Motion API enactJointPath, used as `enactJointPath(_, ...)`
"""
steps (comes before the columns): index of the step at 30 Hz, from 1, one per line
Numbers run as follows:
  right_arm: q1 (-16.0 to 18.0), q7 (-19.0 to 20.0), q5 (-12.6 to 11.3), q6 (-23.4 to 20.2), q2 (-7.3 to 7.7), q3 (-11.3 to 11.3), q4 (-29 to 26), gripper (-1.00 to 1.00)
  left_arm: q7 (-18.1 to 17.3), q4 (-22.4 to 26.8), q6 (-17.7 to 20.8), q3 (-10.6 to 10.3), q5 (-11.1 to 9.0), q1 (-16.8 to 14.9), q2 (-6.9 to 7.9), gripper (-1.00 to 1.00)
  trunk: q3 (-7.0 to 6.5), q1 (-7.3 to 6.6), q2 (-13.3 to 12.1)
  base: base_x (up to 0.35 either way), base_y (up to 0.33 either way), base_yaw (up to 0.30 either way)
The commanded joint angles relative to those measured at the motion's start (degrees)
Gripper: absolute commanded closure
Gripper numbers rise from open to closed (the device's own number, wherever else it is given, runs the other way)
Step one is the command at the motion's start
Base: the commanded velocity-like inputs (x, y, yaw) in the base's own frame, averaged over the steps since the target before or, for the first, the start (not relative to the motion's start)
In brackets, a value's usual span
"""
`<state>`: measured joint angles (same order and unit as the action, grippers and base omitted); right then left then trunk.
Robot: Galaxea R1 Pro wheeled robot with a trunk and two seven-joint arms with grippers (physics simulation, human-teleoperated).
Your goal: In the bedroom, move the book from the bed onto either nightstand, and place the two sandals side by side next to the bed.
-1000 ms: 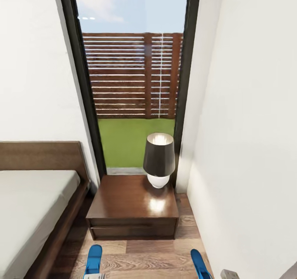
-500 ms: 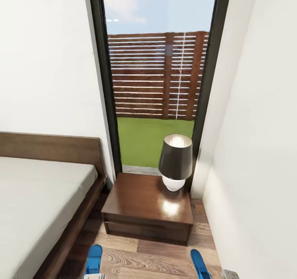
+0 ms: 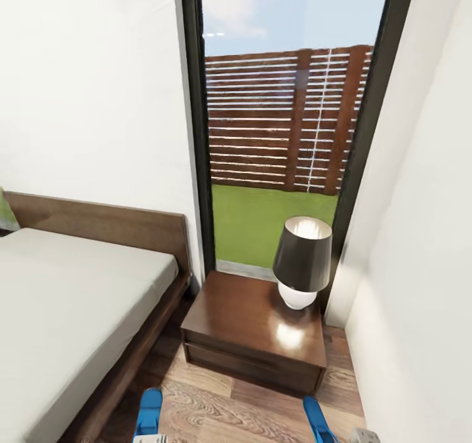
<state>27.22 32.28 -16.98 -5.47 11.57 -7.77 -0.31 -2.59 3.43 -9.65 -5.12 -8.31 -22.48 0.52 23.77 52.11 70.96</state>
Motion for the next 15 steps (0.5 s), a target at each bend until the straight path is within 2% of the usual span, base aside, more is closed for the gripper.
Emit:
enactJointPath(1,0.02,0.15,-0.69,-0.42,0.03,-0.4,-0.04,1.0,-0.2,-0.09,-0.2,-0.46,-0.59,-0.04,0.01,1.0,0.06,0.0,0.04,0.0,-0.003,0.291)
enactJointPath(15,0.02,0.06,-0.67,-0.42,0.03,-0.4,-0.04,1.0,-0.17,-0.09,-0.22,-0.42,-0.64,-0.06,0.01,1.0,0.06,0.0,0.04,0.0,0.0,0.291)
